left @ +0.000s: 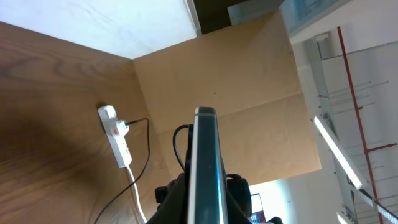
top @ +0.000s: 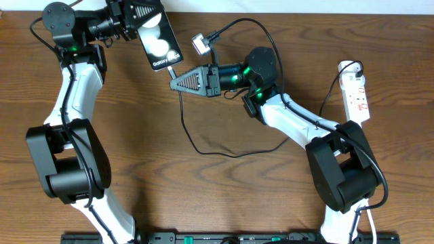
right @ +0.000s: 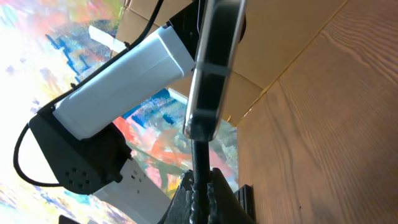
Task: Plug charger to phone and switch on socket
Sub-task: 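Align the plug under the phone's port, holding the phone with the left gripper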
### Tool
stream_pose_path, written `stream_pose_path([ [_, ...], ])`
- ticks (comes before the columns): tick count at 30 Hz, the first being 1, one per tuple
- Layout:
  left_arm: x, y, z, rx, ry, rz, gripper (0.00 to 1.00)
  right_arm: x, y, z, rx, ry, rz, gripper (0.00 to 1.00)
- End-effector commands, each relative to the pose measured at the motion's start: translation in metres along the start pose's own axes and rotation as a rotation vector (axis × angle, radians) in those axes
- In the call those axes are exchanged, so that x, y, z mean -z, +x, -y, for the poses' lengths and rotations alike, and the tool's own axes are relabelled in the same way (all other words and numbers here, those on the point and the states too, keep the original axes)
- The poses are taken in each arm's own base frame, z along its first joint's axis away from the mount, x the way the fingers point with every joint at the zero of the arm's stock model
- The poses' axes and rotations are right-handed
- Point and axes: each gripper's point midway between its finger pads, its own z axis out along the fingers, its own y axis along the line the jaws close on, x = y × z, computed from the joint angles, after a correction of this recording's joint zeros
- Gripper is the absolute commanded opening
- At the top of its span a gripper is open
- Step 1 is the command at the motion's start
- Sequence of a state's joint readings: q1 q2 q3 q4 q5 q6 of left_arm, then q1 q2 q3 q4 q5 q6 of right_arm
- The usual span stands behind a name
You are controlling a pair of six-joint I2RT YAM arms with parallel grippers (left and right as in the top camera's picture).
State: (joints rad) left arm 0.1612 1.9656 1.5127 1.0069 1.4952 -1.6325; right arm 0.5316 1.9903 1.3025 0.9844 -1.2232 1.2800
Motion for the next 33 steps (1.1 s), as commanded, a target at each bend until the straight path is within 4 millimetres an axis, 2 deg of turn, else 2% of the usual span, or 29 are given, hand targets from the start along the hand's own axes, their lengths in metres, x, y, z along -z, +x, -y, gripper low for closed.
stream_pose_path([
  [1, -0.009, 0.017, 0.009, -0.066, 0.003, -0.096, 0.07, 0.003, -0.019, 0.007, -0.028, 0.028, 0.099, 0.01],
  [15, -0.010, 0.018, 0.009, -0.091, 0.005, -0.098, 0.07, 0.004, -0.029, 0.009, -0.063, 0.040, 0.153, 0.01],
  [25, -0.029, 0.030, 0.012, -0.088, 0.023, -0.143, 0.08, 0.007, -0.037, 0.012, 0.020, 0.062, 0.200, 0.01],
  [33, -0.032, 0.031, 0.012, -0.088, 0.025, -0.149, 0.08, 0.017, -0.046, 0.016, 0.029, 0.079, 0.234, 0.01],
])
